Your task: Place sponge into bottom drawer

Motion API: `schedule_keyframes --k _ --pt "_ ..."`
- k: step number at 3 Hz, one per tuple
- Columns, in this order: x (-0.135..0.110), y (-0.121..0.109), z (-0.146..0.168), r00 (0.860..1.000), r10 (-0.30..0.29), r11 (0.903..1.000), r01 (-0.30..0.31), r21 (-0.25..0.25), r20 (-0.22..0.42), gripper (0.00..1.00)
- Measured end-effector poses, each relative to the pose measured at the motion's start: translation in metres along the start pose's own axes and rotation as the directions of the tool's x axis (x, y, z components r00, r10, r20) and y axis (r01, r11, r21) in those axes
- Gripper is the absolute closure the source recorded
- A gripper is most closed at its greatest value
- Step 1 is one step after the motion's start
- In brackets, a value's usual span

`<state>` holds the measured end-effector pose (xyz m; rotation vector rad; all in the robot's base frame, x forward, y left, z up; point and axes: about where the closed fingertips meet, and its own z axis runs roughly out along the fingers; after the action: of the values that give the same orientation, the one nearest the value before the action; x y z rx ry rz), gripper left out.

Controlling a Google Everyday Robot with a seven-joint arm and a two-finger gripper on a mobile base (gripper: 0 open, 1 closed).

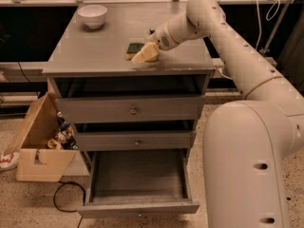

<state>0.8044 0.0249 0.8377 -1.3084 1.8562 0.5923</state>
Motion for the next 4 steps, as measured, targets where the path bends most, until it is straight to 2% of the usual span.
schedule_keyframes --k 1,2,3,4 --pt "-0.002 0.000 0.003 1.000 -0.009 0.9998 0.010 -0.018 0.018 0.48" --pt "-0.013 0.006 -0.013 0.998 -0.035 0.9993 0.035 -0.009 0.057 0.71" --pt "-0.028 0.024 -0.047 0.985 -0.068 0.9975 0.070 -0.007 0.157 0.94" --pt "-0.017 0.059 -0.096 0.972 -0.104 0.9936 0.111 -0.020 0.211 1.00"
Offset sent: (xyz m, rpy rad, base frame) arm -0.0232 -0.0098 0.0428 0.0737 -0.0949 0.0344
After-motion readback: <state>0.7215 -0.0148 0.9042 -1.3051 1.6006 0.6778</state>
